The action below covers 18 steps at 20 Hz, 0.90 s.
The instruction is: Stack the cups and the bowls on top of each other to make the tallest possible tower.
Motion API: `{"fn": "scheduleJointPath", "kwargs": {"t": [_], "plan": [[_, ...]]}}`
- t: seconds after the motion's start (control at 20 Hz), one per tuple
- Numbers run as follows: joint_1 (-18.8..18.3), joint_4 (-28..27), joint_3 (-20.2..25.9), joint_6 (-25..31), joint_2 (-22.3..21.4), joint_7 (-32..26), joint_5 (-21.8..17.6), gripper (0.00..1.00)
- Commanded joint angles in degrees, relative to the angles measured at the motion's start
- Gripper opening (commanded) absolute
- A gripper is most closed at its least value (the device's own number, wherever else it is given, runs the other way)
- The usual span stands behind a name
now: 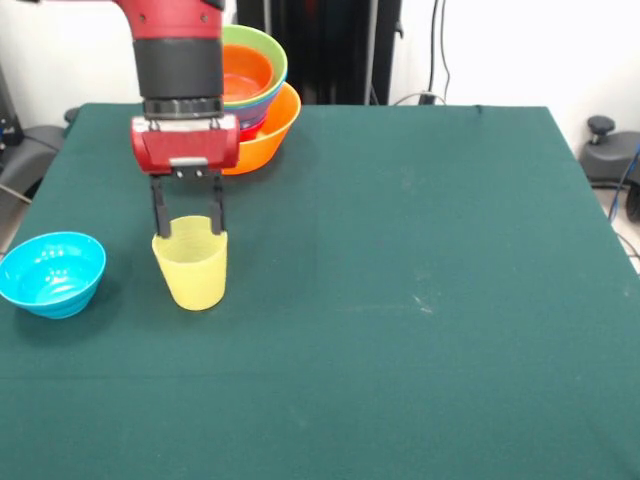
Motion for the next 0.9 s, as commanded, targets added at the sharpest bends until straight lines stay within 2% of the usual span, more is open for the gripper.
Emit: {"fn": "scheduleJointPath", "kwargs": {"t": [0.05, 0.55, 0.9], "plan": [[3.34, -6.62, -4.54, -4.34, 7.77, 3.08, -4.93, 1.0], [4.42, -7.98, -7.97, -10.21, 11.33, 2.13, -4.51, 1.0], [3.29, -7.02, -7.01, -9.34, 10.78, 0.61, -3.91, 1.0]]}}
